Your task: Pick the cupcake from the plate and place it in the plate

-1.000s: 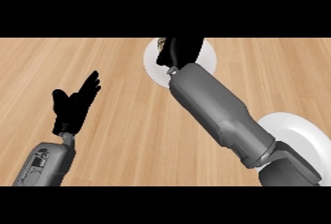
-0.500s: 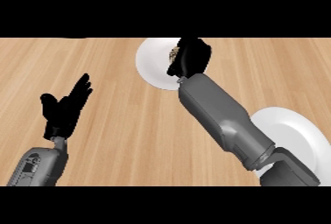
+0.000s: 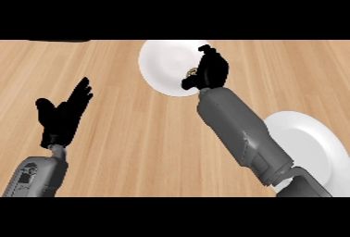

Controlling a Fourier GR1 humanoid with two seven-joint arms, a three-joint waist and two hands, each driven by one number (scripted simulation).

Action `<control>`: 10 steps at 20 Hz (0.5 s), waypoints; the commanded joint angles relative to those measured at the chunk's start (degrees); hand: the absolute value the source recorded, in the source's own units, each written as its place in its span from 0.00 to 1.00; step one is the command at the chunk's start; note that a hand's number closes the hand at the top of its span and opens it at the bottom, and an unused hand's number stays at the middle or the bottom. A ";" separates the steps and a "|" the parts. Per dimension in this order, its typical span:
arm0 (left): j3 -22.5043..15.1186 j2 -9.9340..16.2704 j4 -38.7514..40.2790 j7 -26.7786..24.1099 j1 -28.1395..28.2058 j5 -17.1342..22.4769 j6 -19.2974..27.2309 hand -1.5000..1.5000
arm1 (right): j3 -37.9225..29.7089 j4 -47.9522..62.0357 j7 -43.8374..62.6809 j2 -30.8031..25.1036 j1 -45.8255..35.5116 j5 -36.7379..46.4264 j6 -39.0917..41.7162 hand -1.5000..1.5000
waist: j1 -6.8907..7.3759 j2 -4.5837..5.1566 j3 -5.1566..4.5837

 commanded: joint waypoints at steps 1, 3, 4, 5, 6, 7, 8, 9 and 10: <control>0.16 -0.10 -1.05 0.72 0.91 -0.87 0.53 0.50 | -0.21 0.58 -8.59 0.00 1.57 -2.25 -2.92 0.00 | -0.41 -0.26 0.00; -0.58 -0.77 -3.89 -0.19 4.27 -0.53 0.27 0.50 | -1.55 0.98 -10.23 -0.01 -1.96 0.32 -5.72 0.00 | -0.28 -0.33 0.00; -0.53 -1.74 0.28 -0.67 0.87 -1.07 0.78 0.50 | -0.08 -1.60 -9.80 -0.01 -3.01 -0.55 -6.28 0.00 | -0.41 -0.17 -0.03; 0.91 0.46 -1.57 -1.37 3.11 -0.17 -0.55 0.50 | -0.53 -4.70 -14.04 -0.01 0.06 -0.62 -9.83 0.00 | -0.73 -0.44 0.01; 1.94 1.44 -1.69 0.05 2.98 0.89 -1.27 0.50 | -2.21 -6.89 -16.82 -0.50 -1.15 -1.68 -9.12 0.00 | -1.17 -0.55 0.03; -0.28 -1.58 -1.77 0.10 1.59 -1.13 1.52 0.50 | -1.12 -9.50 -19.72 -0.01 1.28 -2.89 -12.20 0.00 | -0.94 -0.37 0.07; 0.18 -0.53 -1.23 0.12 0.42 0.01 -0.66 0.50 | -0.87 -10.77 -18.29 -0.01 -2.37 -4.95 -10.89 0.00 | 0.20 -0.19 0.03; 2.15 1.63 -0.87 -0.58 1.93 1.31 -2.46 0.50 | -0.16 -13.42 -21.12 -0.01 1.85 -7.77 -12.61 0.00 | 0.37 -0.21 0.03; 1.43 0.09 0.49 -3.49 2.58 -0.40 -0.93 0.50 | -2.11 -15.47 -20.76 -0.01 0.21 -8.78 -10.98 0.00 | -1.08 -0.51 -0.01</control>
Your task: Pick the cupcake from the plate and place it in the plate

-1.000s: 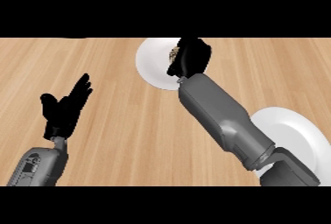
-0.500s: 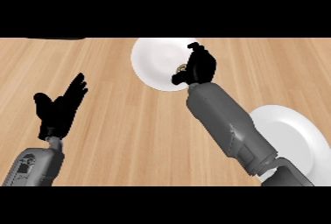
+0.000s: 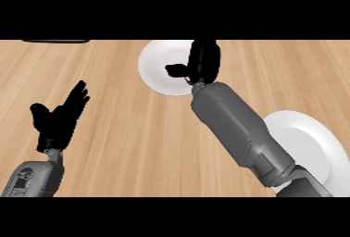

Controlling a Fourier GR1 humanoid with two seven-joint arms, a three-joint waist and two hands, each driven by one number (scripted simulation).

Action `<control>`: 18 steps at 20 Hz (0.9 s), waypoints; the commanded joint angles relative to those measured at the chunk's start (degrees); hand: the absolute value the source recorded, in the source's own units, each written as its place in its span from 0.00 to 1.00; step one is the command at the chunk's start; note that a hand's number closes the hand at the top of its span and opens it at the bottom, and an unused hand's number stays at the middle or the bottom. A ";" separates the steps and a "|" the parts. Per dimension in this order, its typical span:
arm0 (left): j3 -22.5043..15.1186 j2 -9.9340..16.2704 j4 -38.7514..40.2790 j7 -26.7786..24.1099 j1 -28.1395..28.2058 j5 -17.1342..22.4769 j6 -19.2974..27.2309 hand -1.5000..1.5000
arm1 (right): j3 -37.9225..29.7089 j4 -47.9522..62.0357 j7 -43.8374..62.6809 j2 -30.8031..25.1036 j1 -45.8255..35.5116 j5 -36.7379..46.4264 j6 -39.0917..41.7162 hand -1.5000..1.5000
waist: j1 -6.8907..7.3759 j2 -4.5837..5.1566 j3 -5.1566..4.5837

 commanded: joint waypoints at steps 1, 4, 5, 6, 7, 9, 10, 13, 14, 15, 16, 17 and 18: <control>1.83 1.04 2.45 0.73 -3.40 0.86 -0.94 0.50 | -1.11 -5.81 -2.08 0.16 -1.85 -5.58 -4.12 0.00 | -0.22 0.00 -0.03; -0.70 -0.59 -1.26 1.78 0.63 -0.52 0.09 0.50 | -2.33 -11.15 -1.39 0.16 3.24 -12.60 -6.05 0.00 | -0.08 -0.29 0.02; 0.08 -1.00 0.89 1.36 -1.02 0.14 -0.06 0.50 | -4.83 -12.20 -1.58 0.16 1.50 -14.99 -3.07 0.00 | -0.72 -0.18 0.00; 0.02 -0.77 0.98 -3.09 3.79 0.11 -1.56 0.50 | -4.30 -13.15 -1.84 0.16 2.96 -17.71 -1.79 0.00 | -0.08 -0.16 -0.03; -1.30 -2.73 -0.12 -0.70 -0.06 -2.65 2.90 0.50 | -3.88 -16.35 -5.75 0.16 7.38 -21.04 -1.80 0.00 | -0.59 -0.11 0.05; -0.69 -2.13 -0.76 -0.69 1.89 -1.82 1.72 0.50 | -6.29 -19.43 -7.53 0.16 8.59 -23.34 1.87 0.00 | -1.42 -0.38 0.02; 2.67 2.25 -0.82 -1.84 4.22 0.89 -2.59 0.50 | -3.30 -20.73 -8.35 0.17 11.56 -24.11 -0.10 0.00 | -1.05 -0.43 -0.02; 2.60 0.39 -1.01 -1.01 3.20 0.32 -2.07 0.50 | -4.07 -17.41 -15.07 0.17 12.42 -26.58 1.20 0.00 | -1.27 -0.36 -0.05; 2.12 -0.96 1.89 -0.71 -0.32 -1.11 -0.47 0.50 | -6.84 -21.30 -14.84 -0.19 13.85 -23.50 4.68 0.00 | -2.11 -0.47 -0.05; 0.51 -2.13 -0.88 0.05 1.55 -2.65 0.91 0.50 | -7.23 -22.27 -15.16 -0.81 15.15 -23.47 5.67 0.00 | -2.05 -0.52 -0.05; -0.04 -1.90 -2.60 1.48 1.93 -2.69 0.57 0.50 | -5.67 -19.76 -21.52 0.15 17.61 -25.79 3.15 0.00 | -1.58 -0.41 -0.03; 3.09 1.29 -6.21 5.32 2.43 0.58 -1.86 0.50 | -7.75 -20.98 -20.36 -0.16 18.27 -24.39 5.21 0.00 | -1.74 -0.53 -0.03; 0.88 -2.30 -3.21 1.33 3.14 -2.56 0.26 0.50 | -3.75 -20.71 -18.99 0.16 17.45 -25.47 2.21 0.00 | -1.66 -0.48 -0.05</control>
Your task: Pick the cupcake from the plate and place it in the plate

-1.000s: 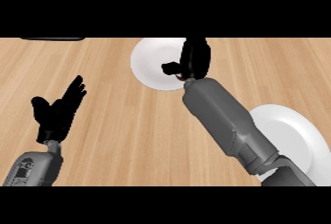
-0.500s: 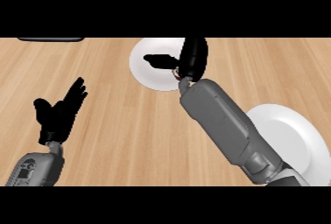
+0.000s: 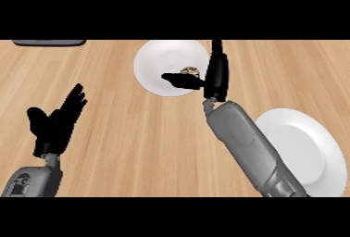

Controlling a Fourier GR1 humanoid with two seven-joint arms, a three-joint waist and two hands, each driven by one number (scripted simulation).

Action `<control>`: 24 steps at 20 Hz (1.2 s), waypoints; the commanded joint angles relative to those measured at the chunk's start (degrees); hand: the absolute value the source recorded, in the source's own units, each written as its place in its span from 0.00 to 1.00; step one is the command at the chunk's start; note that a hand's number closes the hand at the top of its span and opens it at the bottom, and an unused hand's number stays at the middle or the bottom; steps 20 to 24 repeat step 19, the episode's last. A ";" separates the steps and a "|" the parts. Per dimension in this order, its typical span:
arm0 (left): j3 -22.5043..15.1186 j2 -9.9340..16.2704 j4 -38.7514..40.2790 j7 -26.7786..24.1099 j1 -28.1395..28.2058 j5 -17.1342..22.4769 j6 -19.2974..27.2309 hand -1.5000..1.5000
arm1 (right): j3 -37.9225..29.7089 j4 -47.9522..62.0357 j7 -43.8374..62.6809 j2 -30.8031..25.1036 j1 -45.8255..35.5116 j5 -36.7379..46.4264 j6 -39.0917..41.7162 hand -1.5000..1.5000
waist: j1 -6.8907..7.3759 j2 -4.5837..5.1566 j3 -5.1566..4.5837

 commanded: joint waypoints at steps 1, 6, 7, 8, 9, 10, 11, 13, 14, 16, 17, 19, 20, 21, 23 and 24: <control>2.24 0.40 1.23 -2.00 1.58 0.21 -1.56 0.50 | -0.60 -2.67 -2.79 0.19 3.88 0.35 1.01 0.00 | -0.32 -0.07 -0.03; 1.41 -0.38 -2.42 2.57 0.46 -1.01 -1.02 0.50 | -5.14 -4.58 -5.54 -2.79 7.68 0.87 5.06 0.00 | -0.40 -0.08 -0.02; 0.43 -1.63 -4.42 2.16 2.33 -1.79 -0.29 0.50 | -4.50 -6.96 -4.24 -3.27 9.14 1.94 5.52 0.00 | -0.45 -0.13 -0.03; 2.46 -0.36 -0.59 0.72 -0.04 -0.89 -2.14 0.50 | -6.43 -5.21 -5.62 -3.52 8.09 1.13 7.19 0.00 | -0.44 -0.06 -0.03; 2.34 -0.99 -1.36 2.67 -1.31 -1.22 -0.98 0.50 | -5.25 -6.17 -4.46 -3.42 9.97 2.65 6.78 0.00 | -0.53 -0.09 -0.03; 2.64 -2.22 4.88 -1.42 -2.39 -1.40 -1.43 0.50 | -4.93 -5.93 -4.27 -2.15 10.15 3.58 5.56 0.00 | -0.63 -0.05 -0.04; 4.00 0.80 -1.51 2.03 -0.51 0.29 -3.69 0.50 | -4.46 -8.47 -6.25 -2.02 13.90 3.37 5.89 0.00 | -0.52 -0.12 -0.03; 1.54 -1.97 -3.00 4.71 -1.15 -2.26 -0.23 0.50 | -6.45 -10.54 -1.35 -6.81 11.66 3.42 10.06 0.00 | -0.58 -0.15 -0.03; 0.98 -3.74 0.56 1.08 -0.94 -3.15 -0.20 0.50 | -4.06 -12.61 -0.43 -4.27 15.28 6.01 8.06 0.00 | -0.68 -0.13 -0.04; 2.20 -1.92 -5.52 3.04 2.18 -2.01 -1.46 0.50 | -3.55 -12.21 2.23 -3.89 15.16 8.31 7.73 0.00 | -0.46 -0.18 -0.04; 5.23 0.42 -2.13 3.34 -0.24 -0.21 -3.25 0.50 | -6.38 -9.94 -3.14 -5.11 16.24 5.39 9.85 0.00 | -0.46 -0.09 -0.03; 2.94 -2.84 -1.57 2.29 -1.11 -3.48 -0.59 0.50 | -5.60 -14.78 4.06 -4.49 15.40 9.55 10.00 0.00 | -0.57 -0.12 -0.04; 2.94 -2.84 -1.57 2.29 -1.11 -3.48 -0.59 0.50 | -5.60 -14.78 4.06 -4.49 15.40 9.55 10.00 0.00 | -0.57 -0.12 -0.04; 2.94 -2.84 -1.57 2.29 -1.11 -3.48 -0.59 0.50 | -5.60 -14.78 4.06 -4.49 15.40 9.55 10.00 0.00 | -0.57 -0.12 -0.04; 2.94 -2.84 -1.57 2.29 -1.11 -3.48 -0.59 0.50 | -5.60 -14.78 4.06 -4.49 15.40 9.55 10.00 0.00 | -0.57 -0.12 -0.04; 2.94 -2.84 -1.57 2.29 -1.11 -3.48 -0.59 0.50 | -5.60 -14.78 4.06 -4.49 15.40 9.55 10.00 0.00 | -0.57 -0.12 -0.04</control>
